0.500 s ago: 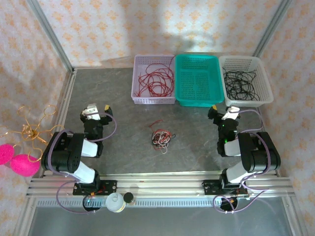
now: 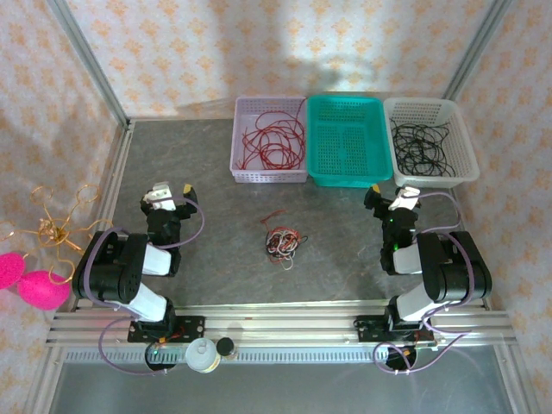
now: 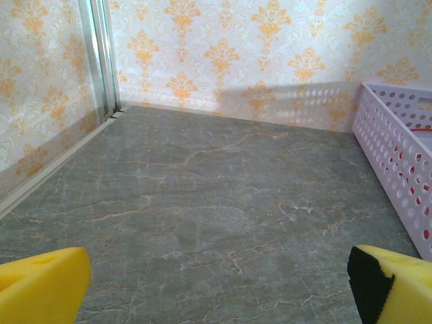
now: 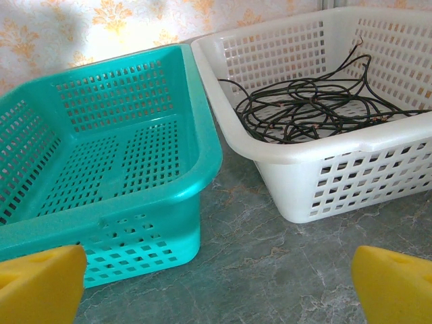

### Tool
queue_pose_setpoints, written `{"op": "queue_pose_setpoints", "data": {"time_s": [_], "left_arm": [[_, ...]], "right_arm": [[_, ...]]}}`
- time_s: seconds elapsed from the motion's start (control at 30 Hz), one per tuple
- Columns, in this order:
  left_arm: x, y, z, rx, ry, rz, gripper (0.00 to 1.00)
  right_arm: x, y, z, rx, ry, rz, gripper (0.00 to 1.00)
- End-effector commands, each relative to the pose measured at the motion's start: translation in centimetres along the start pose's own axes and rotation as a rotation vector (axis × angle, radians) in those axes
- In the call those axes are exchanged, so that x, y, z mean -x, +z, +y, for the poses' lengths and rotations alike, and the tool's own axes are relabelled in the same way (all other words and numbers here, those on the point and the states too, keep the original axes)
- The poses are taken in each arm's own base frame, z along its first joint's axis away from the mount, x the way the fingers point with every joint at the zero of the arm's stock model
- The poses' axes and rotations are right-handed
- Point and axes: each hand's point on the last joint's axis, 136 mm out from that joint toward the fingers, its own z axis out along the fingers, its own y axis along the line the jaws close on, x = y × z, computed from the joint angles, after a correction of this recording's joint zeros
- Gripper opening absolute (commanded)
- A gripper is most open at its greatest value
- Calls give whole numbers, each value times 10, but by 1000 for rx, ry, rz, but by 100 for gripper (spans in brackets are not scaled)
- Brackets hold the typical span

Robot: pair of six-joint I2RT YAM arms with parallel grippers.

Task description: Untangle the cables

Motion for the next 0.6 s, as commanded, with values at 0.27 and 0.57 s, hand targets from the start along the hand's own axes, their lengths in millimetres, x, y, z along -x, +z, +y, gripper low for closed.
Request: {"op": "queue_pose_setpoints", "data": {"time_s": [0.27,0.57], "left_arm": [[6,2,-10,-58,2,-16,99],[6,3,-10,-57,0,-15,99]], "right_arm": [[8,2,0,-13,-13,-29,99],[8,1,0,-11,-14,-32,99]]}}
